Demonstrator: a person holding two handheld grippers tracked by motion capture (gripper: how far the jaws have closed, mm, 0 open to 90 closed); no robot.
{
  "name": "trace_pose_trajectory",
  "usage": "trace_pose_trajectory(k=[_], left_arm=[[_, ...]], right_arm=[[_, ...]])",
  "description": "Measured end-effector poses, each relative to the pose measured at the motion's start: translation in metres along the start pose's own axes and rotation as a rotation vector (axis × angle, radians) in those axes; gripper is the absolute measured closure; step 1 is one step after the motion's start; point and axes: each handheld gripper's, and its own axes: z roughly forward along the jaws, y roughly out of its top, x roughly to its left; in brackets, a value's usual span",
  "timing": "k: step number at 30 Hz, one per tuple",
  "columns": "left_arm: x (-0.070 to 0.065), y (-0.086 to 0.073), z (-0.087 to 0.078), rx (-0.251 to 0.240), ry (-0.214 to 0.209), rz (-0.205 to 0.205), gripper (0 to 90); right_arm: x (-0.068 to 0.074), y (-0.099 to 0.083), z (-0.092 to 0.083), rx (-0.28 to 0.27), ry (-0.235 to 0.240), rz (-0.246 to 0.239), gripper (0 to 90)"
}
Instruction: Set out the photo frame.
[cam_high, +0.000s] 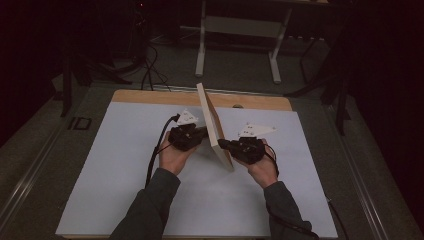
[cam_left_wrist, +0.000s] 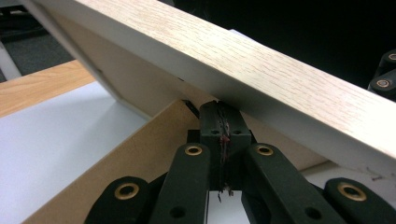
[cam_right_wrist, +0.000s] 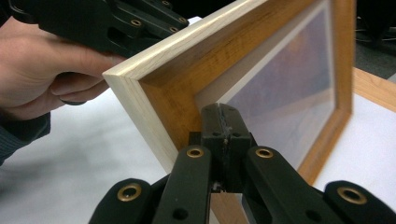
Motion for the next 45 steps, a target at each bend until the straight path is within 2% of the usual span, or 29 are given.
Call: trace_pose_trajectory(k=[14, 25, 30, 34, 38, 40, 45], left_arm=[[0.005, -0.002, -0.001, -0.003, -0.032, -0.025, 90.0], [0.012, -0.004, -0.003, 0.006, -0.056, -0.038, 90.0], [0.016, -0.005, -0.003, 0.003, -0.08, -0.042, 90.0], [0.017, -0.005, -0.003, 0.004, -0.086, -0.046, 90.0], [0.016, -0.005, -0.004, -0.001, -0.067, -0.046, 90.0], [0.016, -0.005, -0.005, -0.004, -0.045, -0.055, 85.9], [0.021, -0.004, -0.013, -0.022, -0.032, -0.085, 79.3]], right_arm=[[0.007, 0.003, 0.006, 0.007, 0.016, -0.014, 89.9], [0.014, 0.008, 0.017, 0.009, 0.033, -0.027, 89.9], [0.014, 0.008, 0.021, 0.007, 0.022, -0.001, 89.9], [0.015, 0.008, 0.023, 0.003, 0.021, 0.0, 89.8], [0.017, 0.007, 0.023, -0.001, 0.005, -0.02, 89.8], [0.018, 0.007, 0.022, 0.003, -0.001, -0.029, 89.8], [0.016, 0.004, 0.022, 0.019, -0.013, -0.036, 89.8]])
